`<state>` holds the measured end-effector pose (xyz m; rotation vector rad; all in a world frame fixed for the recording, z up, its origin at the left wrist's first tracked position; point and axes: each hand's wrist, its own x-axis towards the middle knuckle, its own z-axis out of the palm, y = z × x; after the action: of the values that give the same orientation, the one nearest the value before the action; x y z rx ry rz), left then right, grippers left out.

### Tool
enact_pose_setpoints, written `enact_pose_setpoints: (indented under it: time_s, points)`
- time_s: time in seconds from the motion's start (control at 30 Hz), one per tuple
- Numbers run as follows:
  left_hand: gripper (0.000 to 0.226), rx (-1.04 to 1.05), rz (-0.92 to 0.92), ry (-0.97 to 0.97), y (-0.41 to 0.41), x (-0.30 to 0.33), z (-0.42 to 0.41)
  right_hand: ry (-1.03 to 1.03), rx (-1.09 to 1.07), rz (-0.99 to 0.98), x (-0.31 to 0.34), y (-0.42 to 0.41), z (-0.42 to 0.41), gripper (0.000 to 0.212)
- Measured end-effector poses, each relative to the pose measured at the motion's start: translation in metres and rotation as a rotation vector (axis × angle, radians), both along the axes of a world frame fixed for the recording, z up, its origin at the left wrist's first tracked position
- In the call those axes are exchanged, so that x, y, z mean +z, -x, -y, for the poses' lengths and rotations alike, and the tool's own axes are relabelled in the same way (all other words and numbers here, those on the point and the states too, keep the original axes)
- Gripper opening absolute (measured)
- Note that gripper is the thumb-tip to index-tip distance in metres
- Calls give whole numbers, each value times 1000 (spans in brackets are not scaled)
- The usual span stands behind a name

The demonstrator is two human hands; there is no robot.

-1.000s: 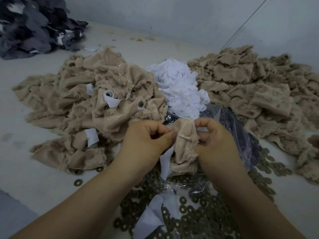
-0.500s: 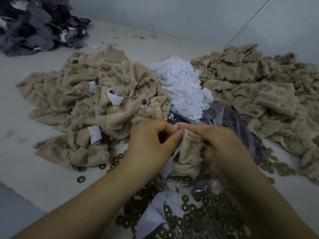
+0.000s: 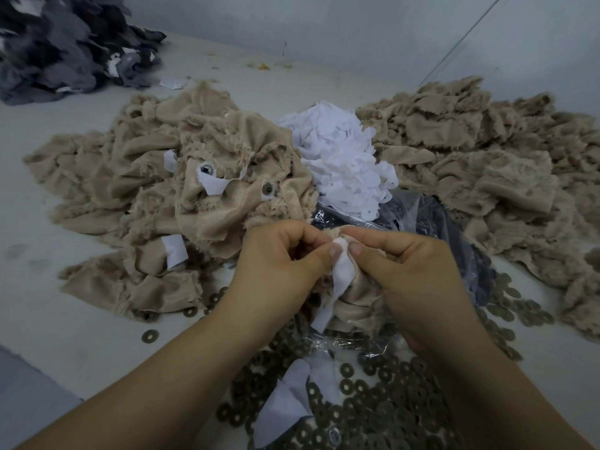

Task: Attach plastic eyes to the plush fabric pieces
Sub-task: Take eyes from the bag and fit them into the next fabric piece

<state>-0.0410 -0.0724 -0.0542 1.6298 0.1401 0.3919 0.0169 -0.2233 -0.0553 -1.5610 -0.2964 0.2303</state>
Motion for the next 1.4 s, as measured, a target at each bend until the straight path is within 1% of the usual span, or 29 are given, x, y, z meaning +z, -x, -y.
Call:
enact_pose_setpoints:
  time_s: [0.1, 0.2, 0.3, 0.37, 0.63, 0.77, 0.83, 0.9, 1.0, 1.1, 1.17, 1.27, 1.33, 1.4]
  points:
    - [8, -2, -6, 16, -1, 0, 1, -9, -6, 0, -1, 0, 1, 18]
    - [4, -2, 30, 8, 0, -1, 2, -23, -3, -17, -2, 0, 1, 15]
    - [21, -35, 70, -56, 1, 0, 2, -34, 0, -38, -2, -1, 1, 15]
    - [25, -47, 75, -76, 2, 1, 2, -21, 12, -27, -2, 0, 1, 16]
    - [12, 1, 72, -64, 1, 3, 4, 19, -23, 33, 2, 4, 0, 15]
    - [13, 10, 61, -78, 0, 3, 3, 19, -29, 54, 1, 4, -1, 15]
    - [13, 2, 87, -107, 0, 4, 2, 15, -25, 58, 1, 3, -1, 15]
    - [12, -21, 130, -140, 0, 4, 1, -4, -11, 36, 0, 2, 0, 15]
    - [11, -86, 158, -133, 1, 3, 0, -58, 22, -55, -1, -1, 2, 13]
    - [4, -127, 167, -132, 3, 1, -1, -69, 27, -122, -1, -2, 2, 14]
    - [2, -110, 167, -122, 3, -1, -1, -50, 18, -116, -1, -2, 2, 15]
    - [6, -27, 166, -73, 2, -4, 0, -28, -9, -70, -2, 0, 1, 15]
    - [6, 7, 130, -44, 2, -5, 2, -37, -11, -56, -1, 0, 1, 15]
    - [15, 14, 93, -37, 2, -6, 3, -32, -7, -50, -1, -1, 1, 16]
